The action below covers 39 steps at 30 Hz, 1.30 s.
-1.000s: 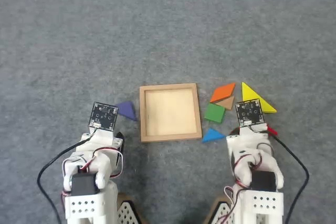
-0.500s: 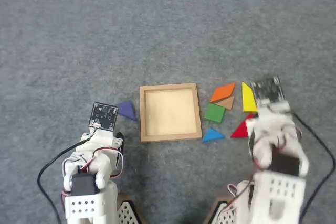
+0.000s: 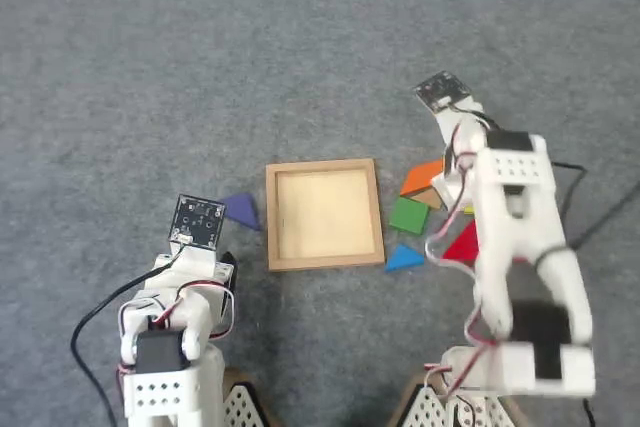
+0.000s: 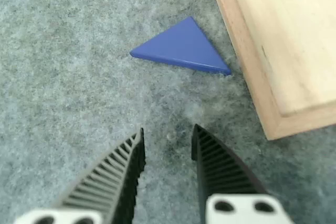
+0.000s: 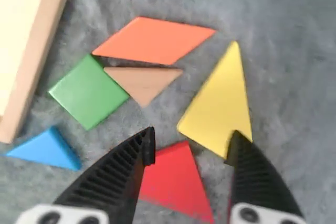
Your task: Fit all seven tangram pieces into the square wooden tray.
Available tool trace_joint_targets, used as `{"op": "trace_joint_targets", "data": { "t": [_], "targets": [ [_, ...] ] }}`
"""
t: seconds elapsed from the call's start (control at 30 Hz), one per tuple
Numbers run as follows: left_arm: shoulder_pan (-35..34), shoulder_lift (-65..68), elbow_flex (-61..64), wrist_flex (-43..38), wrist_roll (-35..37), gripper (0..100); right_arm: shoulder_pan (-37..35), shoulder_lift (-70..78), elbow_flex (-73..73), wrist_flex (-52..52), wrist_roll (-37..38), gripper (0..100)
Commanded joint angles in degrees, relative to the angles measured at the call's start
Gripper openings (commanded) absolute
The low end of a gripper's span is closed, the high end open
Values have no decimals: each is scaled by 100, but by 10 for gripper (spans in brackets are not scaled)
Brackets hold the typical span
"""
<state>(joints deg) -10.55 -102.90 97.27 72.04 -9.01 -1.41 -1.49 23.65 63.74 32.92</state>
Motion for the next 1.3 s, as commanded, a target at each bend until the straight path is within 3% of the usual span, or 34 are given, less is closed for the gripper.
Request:
{"op": "trace_joint_targets", "data": {
  "t": [0.0, 0.27, 0.57, 0.83, 0.9, 1.07, 1.27],
  "targets": [
    [-35, -123, -84, 26, 53, 141, -40, 585, -844, 347, 712, 299],
    [-35, -123, -84, 26, 53, 141, 163, 1358, -1231, 593, 1855, 341],
    [-35, -123, -84, 26, 53, 141, 629, 1982, -1231, -57, 1908, 341],
    [-35, -123, -84, 26, 53, 141, 620, 2132, -1240, -303, 1908, 338],
    [-35, -123, -84, 26, 53, 141, 620, 2158, -1240, -303, 1908, 303],
    [-35, -123, -84, 26, 53, 141, 620, 2167, -1240, -303, 1908, 105],
    [-35, -123, -84, 26, 53, 141, 620, 2114, -1424, -127, 1846, 102]
  ]
}}
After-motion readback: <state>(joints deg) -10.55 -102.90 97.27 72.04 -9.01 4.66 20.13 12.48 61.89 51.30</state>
